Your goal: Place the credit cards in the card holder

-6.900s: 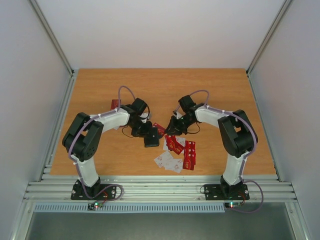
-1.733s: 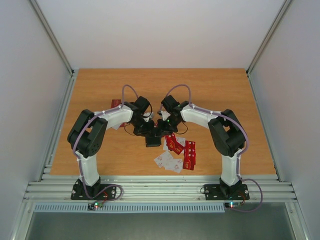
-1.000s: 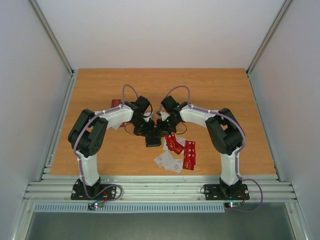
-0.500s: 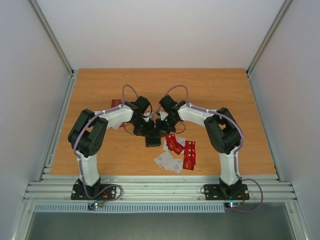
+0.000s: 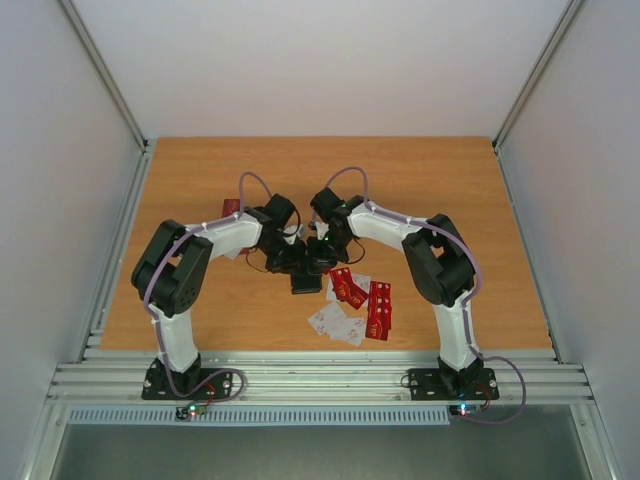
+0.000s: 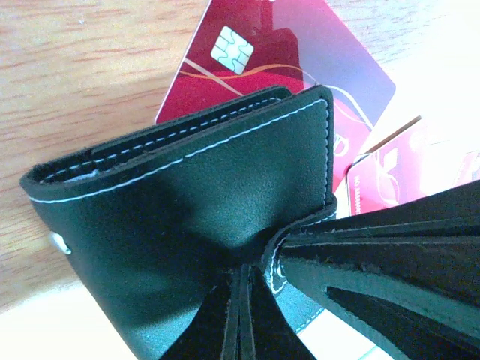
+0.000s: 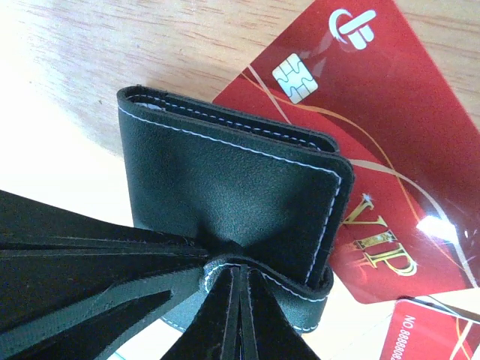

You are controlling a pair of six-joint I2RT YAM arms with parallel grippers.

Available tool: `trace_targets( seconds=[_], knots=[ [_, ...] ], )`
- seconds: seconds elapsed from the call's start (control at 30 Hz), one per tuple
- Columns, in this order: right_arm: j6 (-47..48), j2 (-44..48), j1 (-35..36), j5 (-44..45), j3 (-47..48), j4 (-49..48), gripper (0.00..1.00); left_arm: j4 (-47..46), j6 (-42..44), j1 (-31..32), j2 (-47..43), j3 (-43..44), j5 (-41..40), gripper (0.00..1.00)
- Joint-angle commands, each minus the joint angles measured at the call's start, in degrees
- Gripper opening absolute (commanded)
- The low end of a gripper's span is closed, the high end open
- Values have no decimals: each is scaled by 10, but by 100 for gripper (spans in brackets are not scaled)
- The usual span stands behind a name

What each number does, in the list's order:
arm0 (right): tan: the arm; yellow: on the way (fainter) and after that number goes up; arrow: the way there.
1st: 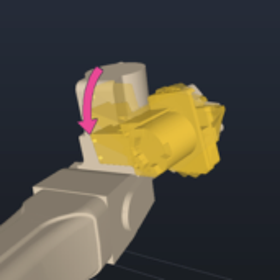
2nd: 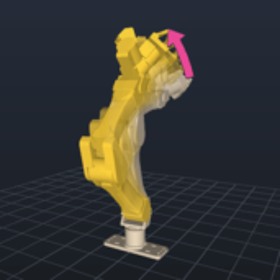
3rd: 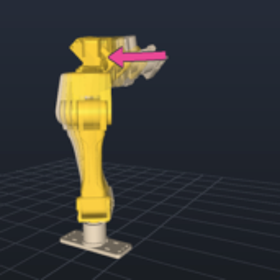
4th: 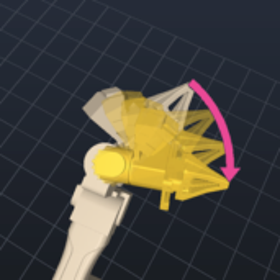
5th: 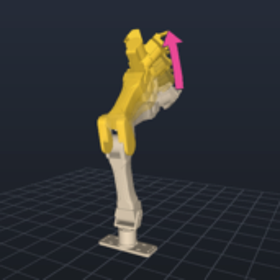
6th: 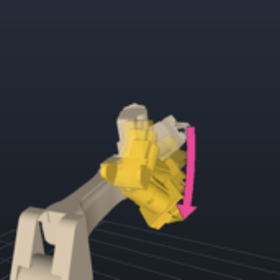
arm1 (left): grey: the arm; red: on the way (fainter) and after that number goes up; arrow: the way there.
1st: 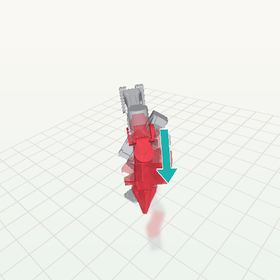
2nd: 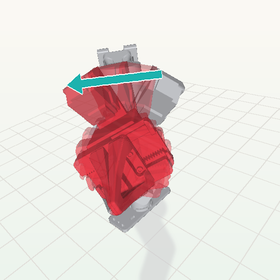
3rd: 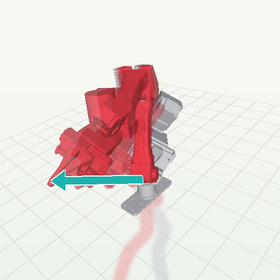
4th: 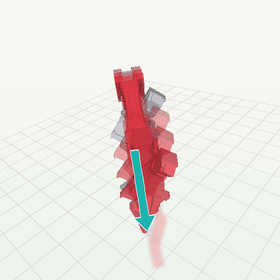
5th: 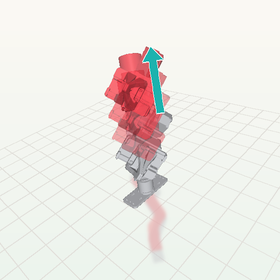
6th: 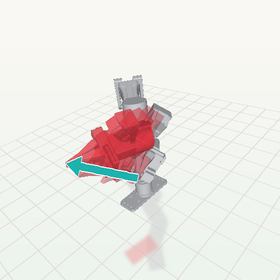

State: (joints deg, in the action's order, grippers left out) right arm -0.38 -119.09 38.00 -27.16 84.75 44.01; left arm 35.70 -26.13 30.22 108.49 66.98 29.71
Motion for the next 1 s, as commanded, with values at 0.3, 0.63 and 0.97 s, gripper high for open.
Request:
trace_targets(
  seconds=[0.3, 0.63, 0.97],
  knots=[
    [-45, -81, 69, 54, 2, 17, 1, -157, -35, -10, 26, -89, 49, 0],
    [-79, -117, 100, 110, -1, 18, 1, -205, -38, -33, 37, -141, 78, 0],
    [-32, 7, 85, 121, 68, 76, 3, -42, 10, -63, -111, -77, 12, 20]
  ],
)
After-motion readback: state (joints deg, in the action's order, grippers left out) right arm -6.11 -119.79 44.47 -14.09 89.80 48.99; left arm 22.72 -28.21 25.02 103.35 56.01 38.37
